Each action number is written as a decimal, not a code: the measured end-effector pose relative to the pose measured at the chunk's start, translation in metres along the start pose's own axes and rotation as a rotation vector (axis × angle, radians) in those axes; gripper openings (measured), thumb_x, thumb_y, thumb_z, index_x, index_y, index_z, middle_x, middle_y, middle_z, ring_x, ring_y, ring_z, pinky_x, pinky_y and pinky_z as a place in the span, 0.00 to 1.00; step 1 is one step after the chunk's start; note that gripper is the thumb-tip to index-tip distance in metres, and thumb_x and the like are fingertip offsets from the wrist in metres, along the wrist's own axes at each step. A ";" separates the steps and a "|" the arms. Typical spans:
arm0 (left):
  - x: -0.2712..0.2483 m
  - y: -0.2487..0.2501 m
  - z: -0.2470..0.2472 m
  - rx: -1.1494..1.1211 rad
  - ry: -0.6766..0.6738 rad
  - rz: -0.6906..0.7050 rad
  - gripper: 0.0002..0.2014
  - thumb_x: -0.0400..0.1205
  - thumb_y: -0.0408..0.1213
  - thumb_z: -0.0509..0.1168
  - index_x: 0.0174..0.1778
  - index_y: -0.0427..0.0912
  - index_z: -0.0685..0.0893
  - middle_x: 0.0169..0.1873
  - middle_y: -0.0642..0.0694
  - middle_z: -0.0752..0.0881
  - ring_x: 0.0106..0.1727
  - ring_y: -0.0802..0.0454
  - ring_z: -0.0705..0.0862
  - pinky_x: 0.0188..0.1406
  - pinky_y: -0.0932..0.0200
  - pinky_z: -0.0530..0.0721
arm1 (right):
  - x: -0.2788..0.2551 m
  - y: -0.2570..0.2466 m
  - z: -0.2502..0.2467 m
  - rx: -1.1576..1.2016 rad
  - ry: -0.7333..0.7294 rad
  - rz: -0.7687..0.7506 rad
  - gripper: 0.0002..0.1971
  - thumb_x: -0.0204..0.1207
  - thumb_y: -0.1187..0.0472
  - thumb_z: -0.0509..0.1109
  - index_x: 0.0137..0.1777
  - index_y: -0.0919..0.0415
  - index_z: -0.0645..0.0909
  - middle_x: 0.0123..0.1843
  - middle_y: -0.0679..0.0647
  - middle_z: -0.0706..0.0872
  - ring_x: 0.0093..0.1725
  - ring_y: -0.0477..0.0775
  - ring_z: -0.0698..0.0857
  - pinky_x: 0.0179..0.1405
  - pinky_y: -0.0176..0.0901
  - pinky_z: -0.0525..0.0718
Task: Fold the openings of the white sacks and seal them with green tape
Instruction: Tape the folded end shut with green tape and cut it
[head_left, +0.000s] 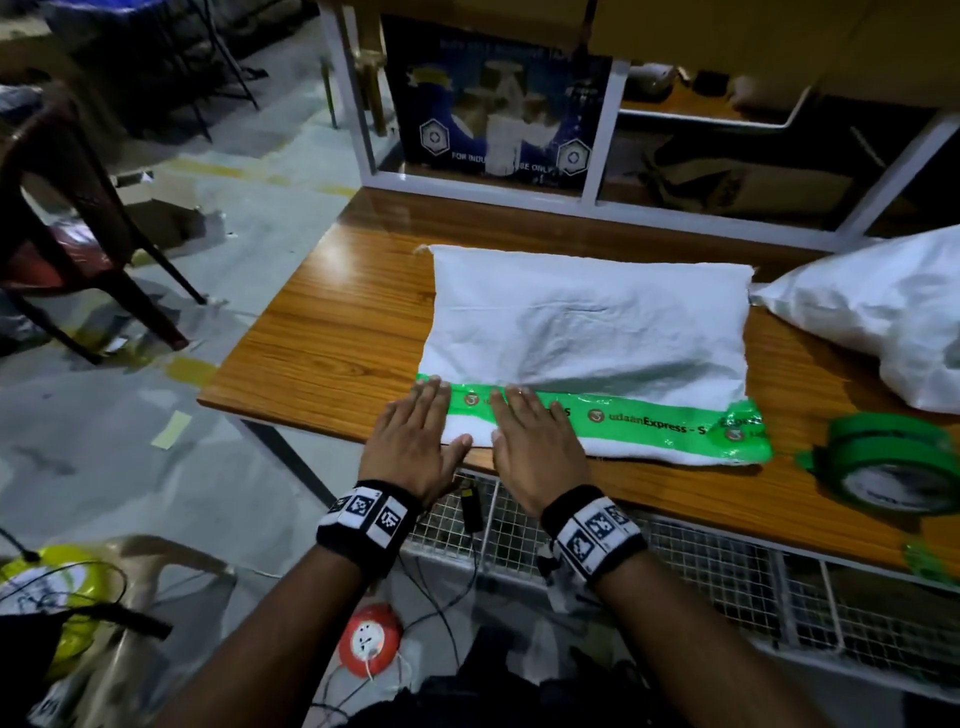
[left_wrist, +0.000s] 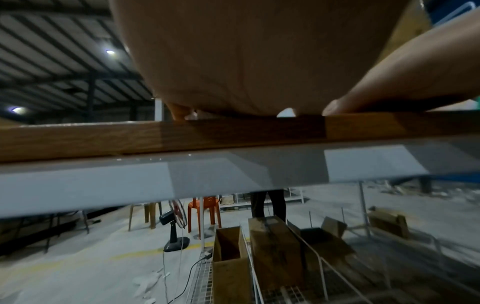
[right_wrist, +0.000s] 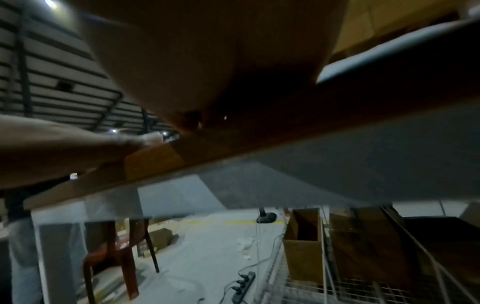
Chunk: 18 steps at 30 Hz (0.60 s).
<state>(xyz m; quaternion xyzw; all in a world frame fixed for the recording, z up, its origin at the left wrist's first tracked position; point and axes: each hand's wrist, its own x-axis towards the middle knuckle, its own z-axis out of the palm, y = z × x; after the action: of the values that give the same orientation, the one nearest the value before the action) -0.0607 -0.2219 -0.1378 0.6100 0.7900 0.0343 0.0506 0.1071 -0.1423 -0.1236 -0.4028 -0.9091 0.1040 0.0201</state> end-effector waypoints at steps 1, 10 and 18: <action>0.000 -0.002 0.002 0.004 -0.002 -0.021 0.41 0.82 0.66 0.33 0.88 0.44 0.50 0.88 0.48 0.52 0.88 0.51 0.50 0.84 0.47 0.52 | -0.006 0.007 0.001 0.008 0.010 0.021 0.33 0.83 0.47 0.39 0.87 0.54 0.60 0.87 0.53 0.64 0.86 0.54 0.61 0.84 0.59 0.58; 0.003 0.018 0.000 0.085 0.043 0.097 0.37 0.85 0.59 0.37 0.88 0.42 0.48 0.87 0.44 0.47 0.88 0.46 0.43 0.85 0.42 0.40 | -0.041 0.080 -0.009 -0.039 0.056 0.249 0.37 0.80 0.46 0.35 0.87 0.58 0.60 0.87 0.57 0.64 0.85 0.57 0.64 0.84 0.60 0.61; 0.003 0.022 0.014 0.007 0.023 0.198 0.35 0.87 0.60 0.41 0.88 0.47 0.56 0.86 0.50 0.57 0.87 0.50 0.54 0.85 0.44 0.58 | -0.060 0.117 -0.018 -0.072 0.041 0.233 0.36 0.77 0.48 0.42 0.85 0.57 0.64 0.85 0.53 0.69 0.83 0.54 0.68 0.83 0.57 0.61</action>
<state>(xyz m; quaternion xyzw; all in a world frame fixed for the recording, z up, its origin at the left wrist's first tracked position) -0.0386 -0.2135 -0.1492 0.6847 0.7267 0.0432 0.0355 0.2353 -0.1069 -0.1271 -0.5084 -0.8586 0.0647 0.0119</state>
